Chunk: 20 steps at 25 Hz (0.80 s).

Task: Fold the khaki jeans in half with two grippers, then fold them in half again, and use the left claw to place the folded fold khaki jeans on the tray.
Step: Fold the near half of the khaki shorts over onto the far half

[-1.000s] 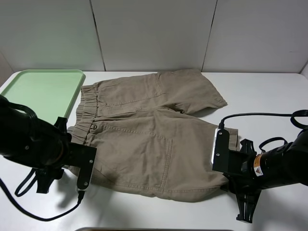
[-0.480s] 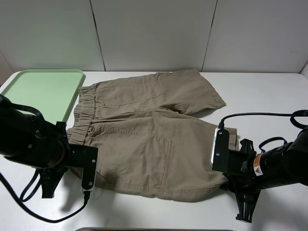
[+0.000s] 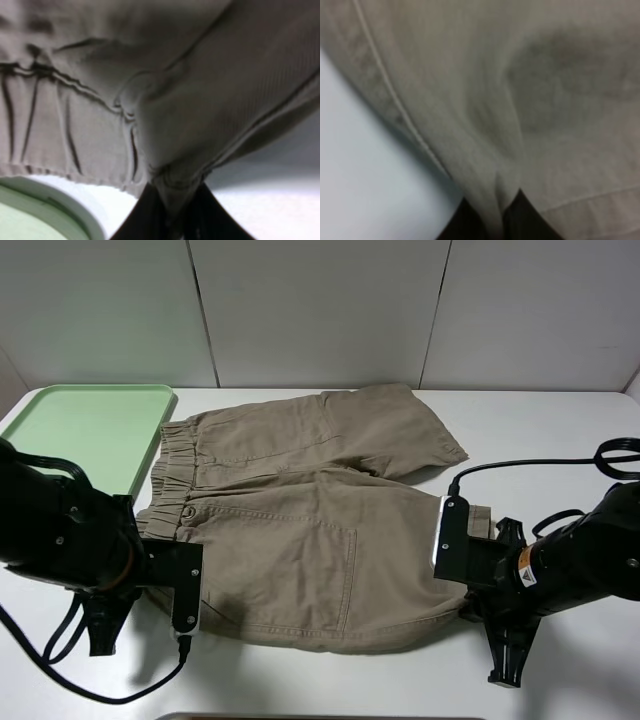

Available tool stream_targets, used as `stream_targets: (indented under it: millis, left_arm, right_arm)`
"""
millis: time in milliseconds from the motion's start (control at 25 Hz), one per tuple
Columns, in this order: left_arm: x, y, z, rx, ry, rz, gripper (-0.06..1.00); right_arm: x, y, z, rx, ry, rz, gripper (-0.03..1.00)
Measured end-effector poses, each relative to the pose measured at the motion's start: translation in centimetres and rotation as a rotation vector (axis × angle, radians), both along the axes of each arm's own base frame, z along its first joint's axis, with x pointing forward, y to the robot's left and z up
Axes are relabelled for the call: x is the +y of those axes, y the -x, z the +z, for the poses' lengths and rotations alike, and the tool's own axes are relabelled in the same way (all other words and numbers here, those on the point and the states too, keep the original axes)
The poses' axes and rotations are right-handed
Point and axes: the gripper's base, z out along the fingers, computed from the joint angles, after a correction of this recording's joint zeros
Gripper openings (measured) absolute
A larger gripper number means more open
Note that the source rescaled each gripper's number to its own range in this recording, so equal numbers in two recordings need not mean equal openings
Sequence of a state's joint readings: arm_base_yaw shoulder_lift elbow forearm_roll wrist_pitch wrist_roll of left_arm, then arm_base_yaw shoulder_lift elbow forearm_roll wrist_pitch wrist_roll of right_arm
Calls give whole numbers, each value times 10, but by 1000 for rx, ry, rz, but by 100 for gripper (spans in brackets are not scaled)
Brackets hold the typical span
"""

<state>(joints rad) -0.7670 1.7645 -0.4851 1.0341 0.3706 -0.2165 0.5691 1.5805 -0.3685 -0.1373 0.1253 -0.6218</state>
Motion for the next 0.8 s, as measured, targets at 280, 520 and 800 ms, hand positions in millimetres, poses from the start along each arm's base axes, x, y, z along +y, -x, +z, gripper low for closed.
stream_targets:
  millis: [280, 520, 800]
  left_arm:
    - [-7, 5, 33, -91, 117, 29, 0]
    - [-3, 7, 56, -168, 178, 69, 0]
    - [2, 3, 86, -300, 322, 183, 0]
  right_arm:
    - [0, 0, 31, -127, -89, -18, 0]
    - [0, 1, 60, -241, -219, -98, 0]
    - [4, -13, 80, -346, -521, -344, 0]
